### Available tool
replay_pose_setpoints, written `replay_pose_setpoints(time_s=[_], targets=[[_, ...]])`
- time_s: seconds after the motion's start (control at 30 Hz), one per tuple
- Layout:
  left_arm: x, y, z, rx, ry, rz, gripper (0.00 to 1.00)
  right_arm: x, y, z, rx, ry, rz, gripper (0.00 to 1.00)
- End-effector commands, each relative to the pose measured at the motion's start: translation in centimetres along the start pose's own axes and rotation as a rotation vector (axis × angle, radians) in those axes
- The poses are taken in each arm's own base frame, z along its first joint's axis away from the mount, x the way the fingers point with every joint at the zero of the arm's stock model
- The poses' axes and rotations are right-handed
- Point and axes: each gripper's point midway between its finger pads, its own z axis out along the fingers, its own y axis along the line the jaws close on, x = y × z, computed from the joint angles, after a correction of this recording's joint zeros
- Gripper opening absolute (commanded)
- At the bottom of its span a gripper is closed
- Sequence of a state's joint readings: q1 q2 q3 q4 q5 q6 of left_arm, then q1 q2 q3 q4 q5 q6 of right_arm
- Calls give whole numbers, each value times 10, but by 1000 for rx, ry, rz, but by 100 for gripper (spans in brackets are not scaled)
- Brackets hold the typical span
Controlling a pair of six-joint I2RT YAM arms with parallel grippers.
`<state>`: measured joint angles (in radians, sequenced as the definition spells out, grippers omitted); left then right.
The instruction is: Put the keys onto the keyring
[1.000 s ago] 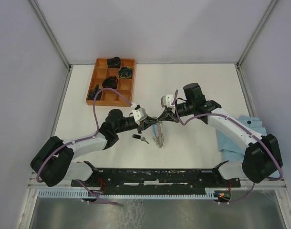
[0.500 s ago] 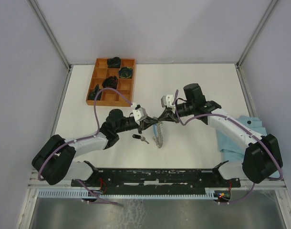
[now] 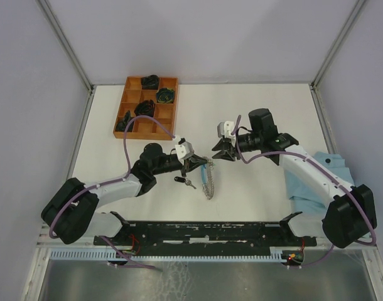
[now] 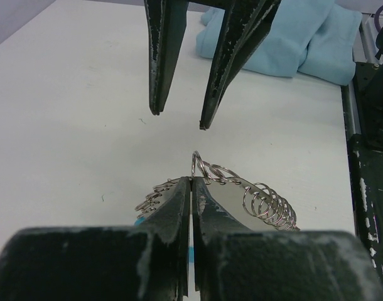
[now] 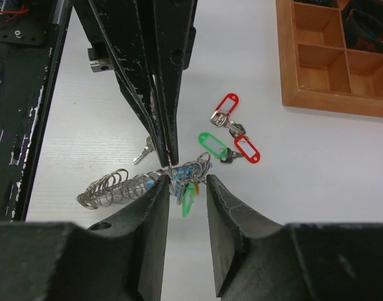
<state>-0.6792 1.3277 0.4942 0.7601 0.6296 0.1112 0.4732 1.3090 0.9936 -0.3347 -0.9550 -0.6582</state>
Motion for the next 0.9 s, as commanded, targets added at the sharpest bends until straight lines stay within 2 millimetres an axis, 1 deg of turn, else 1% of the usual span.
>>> replay_pose_setpoints(time_s=[0.0,0.23,0.37,0.6,0.73,0.77,0.87], targets=[[-34,9,1,-21,-77,82,3,1,0,-8,22,23,32,40],[-38,8,1,-20,-86,86,3,19,10,-3,-23,60,85,47],[-40,10,2,-20,-90,84,3,20,15,2,-65,35,102,49],[-45,11,3,-25,-101,84,3,21,21,10,-109,21,118,48],[-44,13,3,-39,-98,78,3,18,28,11,-142,17,130,46],[-45,14,3,-45,-99,77,3,17,32,9,-154,18,137,45],[-43,18,3,-67,-91,72,3,13,50,4,-213,20,161,42]])
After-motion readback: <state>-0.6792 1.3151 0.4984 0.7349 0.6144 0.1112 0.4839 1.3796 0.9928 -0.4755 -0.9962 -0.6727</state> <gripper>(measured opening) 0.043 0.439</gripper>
